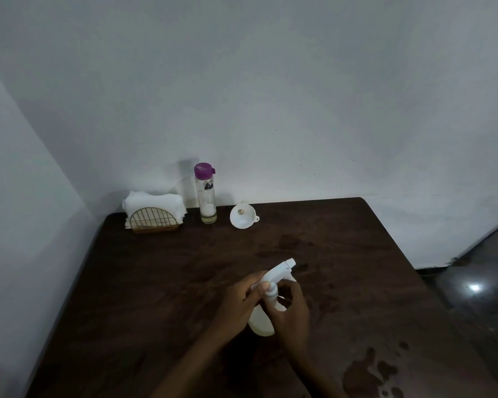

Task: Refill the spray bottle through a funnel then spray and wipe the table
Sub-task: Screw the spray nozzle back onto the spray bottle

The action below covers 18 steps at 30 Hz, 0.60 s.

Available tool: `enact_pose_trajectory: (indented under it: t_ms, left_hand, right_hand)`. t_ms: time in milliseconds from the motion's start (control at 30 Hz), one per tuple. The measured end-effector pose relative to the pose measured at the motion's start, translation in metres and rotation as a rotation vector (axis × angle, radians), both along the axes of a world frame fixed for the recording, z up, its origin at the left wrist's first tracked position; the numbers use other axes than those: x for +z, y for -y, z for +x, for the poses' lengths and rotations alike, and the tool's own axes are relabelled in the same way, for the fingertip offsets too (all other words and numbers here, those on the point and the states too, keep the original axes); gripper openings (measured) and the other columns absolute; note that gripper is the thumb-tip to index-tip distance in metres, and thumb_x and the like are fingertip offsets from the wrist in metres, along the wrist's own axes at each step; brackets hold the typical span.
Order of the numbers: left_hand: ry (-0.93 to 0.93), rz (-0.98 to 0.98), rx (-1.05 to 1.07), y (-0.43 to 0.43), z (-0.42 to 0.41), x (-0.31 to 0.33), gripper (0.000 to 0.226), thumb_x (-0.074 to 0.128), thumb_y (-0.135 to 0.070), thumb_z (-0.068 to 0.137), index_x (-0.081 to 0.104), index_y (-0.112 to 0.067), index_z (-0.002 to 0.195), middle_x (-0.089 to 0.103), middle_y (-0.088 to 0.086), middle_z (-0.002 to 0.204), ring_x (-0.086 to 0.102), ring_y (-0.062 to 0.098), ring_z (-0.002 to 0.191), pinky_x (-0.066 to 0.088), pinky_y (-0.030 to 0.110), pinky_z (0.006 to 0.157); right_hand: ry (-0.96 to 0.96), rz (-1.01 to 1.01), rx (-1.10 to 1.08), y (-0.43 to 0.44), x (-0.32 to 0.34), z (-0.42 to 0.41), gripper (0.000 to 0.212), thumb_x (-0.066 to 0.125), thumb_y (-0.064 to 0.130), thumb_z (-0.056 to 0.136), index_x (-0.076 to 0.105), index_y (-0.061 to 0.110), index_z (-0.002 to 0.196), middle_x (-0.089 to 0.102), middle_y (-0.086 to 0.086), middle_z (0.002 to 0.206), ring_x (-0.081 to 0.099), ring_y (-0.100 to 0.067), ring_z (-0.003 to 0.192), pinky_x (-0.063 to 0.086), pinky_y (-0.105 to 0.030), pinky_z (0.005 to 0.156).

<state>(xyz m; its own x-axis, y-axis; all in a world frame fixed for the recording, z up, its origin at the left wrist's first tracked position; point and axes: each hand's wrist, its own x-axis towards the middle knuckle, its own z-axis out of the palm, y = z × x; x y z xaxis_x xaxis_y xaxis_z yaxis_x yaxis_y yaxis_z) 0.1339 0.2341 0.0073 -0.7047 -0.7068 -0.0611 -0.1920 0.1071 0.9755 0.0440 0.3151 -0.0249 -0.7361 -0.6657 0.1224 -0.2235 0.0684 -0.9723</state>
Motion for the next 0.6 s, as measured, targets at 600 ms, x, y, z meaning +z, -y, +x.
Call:
enact_pose_trajectory:
  t_ms: [600]
  left_hand:
    - [0.013,-0.047,-0.036,0.0001,-0.0008,0.007,0.018,0.053,-0.032,0.091,0.059,-0.037,0.107,0.067,-0.019,0.094,0.062,-0.006,0.095,0.051,0.024,0.087]
  right_hand:
    - [0.019,0.014,0.015,-0.0023,-0.004,0.0002,0.028,0.07,0.044,0.077,0.061,0.021,0.09,0.067,0.008,0.087,0.061,0.001,0.089,0.044,-0.007,0.073]
